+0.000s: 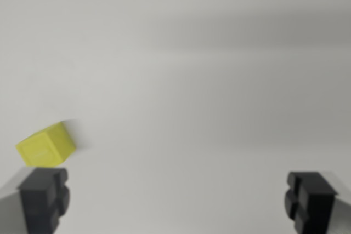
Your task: Pick yellow cube
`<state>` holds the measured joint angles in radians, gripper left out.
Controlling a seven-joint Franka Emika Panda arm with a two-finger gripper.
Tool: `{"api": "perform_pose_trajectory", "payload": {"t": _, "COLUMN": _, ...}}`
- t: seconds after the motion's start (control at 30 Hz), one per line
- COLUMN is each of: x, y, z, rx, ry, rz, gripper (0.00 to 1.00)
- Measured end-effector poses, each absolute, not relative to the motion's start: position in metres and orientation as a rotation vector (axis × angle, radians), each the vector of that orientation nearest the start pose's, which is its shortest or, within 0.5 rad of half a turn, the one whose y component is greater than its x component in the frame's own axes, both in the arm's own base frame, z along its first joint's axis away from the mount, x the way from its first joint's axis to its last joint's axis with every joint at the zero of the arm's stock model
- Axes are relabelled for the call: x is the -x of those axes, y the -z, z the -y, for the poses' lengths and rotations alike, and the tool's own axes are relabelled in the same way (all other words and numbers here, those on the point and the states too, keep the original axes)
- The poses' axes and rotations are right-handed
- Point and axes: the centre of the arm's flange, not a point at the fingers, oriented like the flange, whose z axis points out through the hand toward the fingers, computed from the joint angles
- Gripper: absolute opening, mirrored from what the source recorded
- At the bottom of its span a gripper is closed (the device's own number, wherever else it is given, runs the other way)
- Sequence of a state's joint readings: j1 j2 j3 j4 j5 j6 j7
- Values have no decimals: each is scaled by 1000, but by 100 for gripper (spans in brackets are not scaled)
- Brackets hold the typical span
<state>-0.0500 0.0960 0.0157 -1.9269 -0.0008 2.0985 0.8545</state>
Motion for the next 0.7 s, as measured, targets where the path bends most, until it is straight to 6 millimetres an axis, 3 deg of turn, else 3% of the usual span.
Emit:
{"api": "perform_pose_trajectory", "payload": {"t": 0.23, "x": -588, "y": -445, "z": 19, "rx": 2812, "ry": 105, "rz": -1329, "gripper": 100}}
{"api": "perform_pose_trajectory", "payload": {"t": 0.7, "x": -581, "y": -422, "z": 2, "rx": 2836, "ry": 96, "rz": -1281, "gripper": 100}}
